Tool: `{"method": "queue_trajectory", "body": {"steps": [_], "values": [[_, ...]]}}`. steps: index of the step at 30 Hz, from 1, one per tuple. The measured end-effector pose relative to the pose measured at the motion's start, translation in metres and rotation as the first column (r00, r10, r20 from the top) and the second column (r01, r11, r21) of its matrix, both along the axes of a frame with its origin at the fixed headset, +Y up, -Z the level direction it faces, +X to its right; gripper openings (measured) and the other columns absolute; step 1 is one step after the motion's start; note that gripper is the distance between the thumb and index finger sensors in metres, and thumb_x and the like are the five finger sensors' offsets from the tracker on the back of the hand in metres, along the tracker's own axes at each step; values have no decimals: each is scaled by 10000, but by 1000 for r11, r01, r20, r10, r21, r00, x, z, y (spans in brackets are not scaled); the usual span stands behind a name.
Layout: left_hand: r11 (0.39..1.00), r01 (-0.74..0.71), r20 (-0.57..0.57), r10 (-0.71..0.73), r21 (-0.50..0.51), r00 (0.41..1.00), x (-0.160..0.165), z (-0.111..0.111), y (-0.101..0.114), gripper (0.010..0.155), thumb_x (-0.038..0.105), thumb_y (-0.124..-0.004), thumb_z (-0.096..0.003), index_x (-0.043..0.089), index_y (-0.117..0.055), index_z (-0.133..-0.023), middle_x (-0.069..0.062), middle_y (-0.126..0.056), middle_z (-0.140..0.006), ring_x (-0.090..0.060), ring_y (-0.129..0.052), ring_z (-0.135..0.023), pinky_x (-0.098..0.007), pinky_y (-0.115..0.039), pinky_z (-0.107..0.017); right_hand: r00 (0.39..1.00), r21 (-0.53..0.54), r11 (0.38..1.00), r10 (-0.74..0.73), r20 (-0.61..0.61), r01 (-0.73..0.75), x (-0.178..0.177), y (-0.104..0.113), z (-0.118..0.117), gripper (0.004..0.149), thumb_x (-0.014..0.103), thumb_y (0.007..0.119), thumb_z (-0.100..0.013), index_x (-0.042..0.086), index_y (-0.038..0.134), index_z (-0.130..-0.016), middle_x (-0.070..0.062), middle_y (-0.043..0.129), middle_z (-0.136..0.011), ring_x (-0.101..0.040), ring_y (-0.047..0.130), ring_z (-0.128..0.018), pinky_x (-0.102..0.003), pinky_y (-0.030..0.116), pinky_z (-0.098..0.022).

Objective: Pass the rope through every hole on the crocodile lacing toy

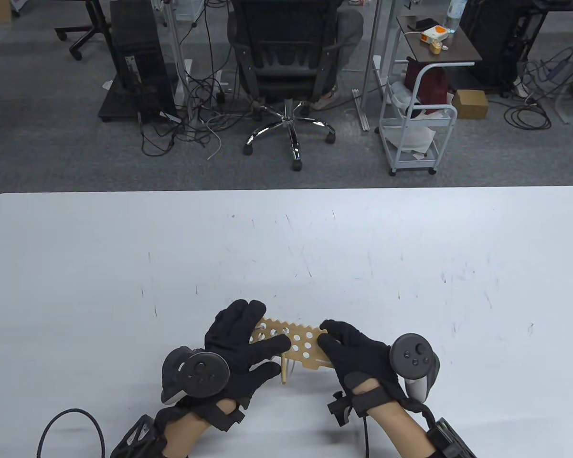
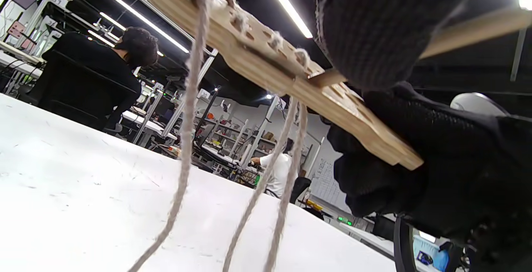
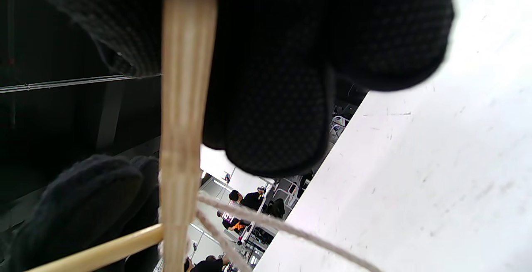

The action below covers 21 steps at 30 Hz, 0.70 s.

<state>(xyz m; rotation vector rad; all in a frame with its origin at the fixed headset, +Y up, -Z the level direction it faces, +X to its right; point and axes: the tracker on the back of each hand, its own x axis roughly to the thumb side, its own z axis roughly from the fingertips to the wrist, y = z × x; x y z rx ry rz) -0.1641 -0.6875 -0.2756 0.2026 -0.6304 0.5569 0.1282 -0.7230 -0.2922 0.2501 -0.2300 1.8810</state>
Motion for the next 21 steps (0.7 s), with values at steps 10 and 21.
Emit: {"method": "queue_trajectory", "body": {"steps": [10,21], "values": [[999,-2,4,2,33,1000,3,2,-2,443,450,-917,-400,521,-883,-836,-4,-430,-1191,-369,-291,-1110,-603,-262,-790,1000,-14,1000,-9,-24,9,-5,-1,2,469,410,865,-445,99,845,-795,-26,1086,-547,-200,1138,-372,-399,897,-298],[999,-45,5,45,16,999,-1,0,-2,462,424,-845,-416,490,-818,-872,-39,-503,-1166,-372,-354,-1101,-608,-280,-791,1000,-27,1000,-1,10,1,1,-1,-1,468,408,860,-450,101,839,-802,-27,1081,-556,-205,1133,-385,-404,891,-307]]}}
